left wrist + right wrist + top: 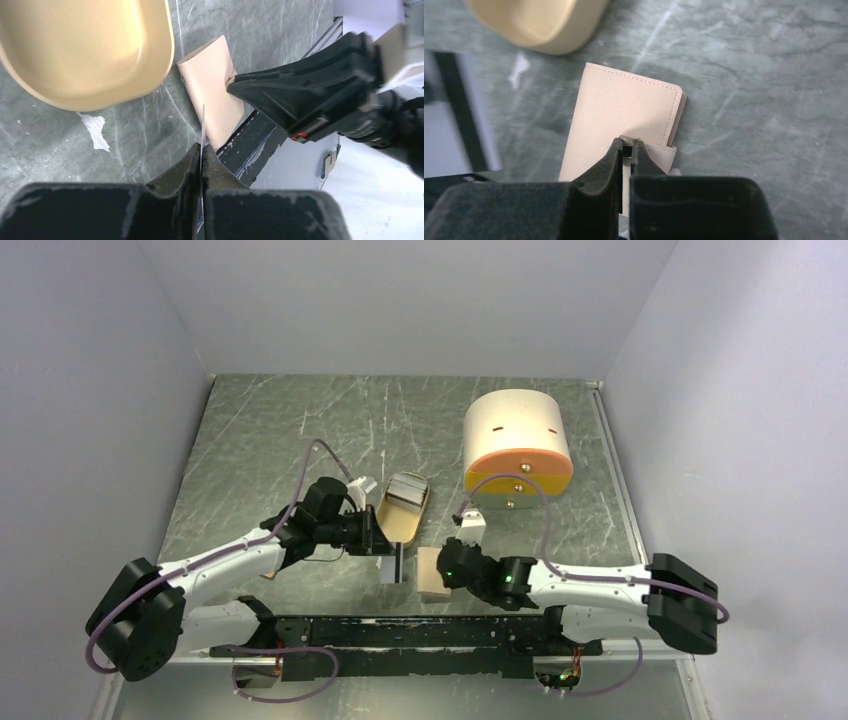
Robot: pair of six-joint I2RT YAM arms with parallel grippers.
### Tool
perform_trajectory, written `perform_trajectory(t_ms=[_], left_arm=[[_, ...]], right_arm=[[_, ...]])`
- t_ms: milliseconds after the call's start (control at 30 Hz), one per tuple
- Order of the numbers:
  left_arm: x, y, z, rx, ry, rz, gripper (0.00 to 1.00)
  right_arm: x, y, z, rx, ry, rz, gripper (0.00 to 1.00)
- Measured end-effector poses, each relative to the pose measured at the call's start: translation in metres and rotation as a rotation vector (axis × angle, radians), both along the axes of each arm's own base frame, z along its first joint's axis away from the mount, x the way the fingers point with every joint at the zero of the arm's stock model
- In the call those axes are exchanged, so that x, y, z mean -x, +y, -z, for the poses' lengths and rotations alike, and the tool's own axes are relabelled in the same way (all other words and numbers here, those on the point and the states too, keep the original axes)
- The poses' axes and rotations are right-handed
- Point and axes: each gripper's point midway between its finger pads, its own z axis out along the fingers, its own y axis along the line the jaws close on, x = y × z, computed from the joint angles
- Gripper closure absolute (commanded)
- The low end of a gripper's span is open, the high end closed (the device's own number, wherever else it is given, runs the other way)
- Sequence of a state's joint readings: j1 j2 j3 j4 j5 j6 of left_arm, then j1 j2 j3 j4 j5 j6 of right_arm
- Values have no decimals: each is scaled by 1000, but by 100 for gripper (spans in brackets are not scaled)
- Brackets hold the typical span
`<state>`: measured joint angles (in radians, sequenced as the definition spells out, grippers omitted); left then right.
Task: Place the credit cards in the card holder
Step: Open the card holder at the center of the board.
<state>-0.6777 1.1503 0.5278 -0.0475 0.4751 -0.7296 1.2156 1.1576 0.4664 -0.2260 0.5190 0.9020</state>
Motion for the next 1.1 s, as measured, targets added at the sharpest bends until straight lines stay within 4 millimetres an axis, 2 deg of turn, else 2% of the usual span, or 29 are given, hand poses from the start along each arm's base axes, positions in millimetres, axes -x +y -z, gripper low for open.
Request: perform_trajectory(t_ms=[200,400,500,700,767,833,967,1100], left_arm=[[11,-11,14,-19,36,51,91],[18,-23,14,-7,50,89,91],[12,-27,4,-17,32,78,91],[2,-30,-36,43,-56,44,91],[1,-34,-39,73,-57,45,91],[2,-39,-26,87,-23,52,91],[11,-38,24,10,103,45,91],[21,-40,58,-74,162,54,91]], right_arm=[[-7,18,-31,-220,-39,-46,100],[-5,16,-27,-241,-36,-65,100],[-5,17,-24,-230,-36,-70,100],[-4,18,-16,-213,-23,-77,100],[-4,20,-16,-224,-26,-79,100],[-4,21,-16,-239,-28,-84,100],[-1,22,-14,-276,-25,-89,100],[4,21,-11,-314,-19,-95,100]])
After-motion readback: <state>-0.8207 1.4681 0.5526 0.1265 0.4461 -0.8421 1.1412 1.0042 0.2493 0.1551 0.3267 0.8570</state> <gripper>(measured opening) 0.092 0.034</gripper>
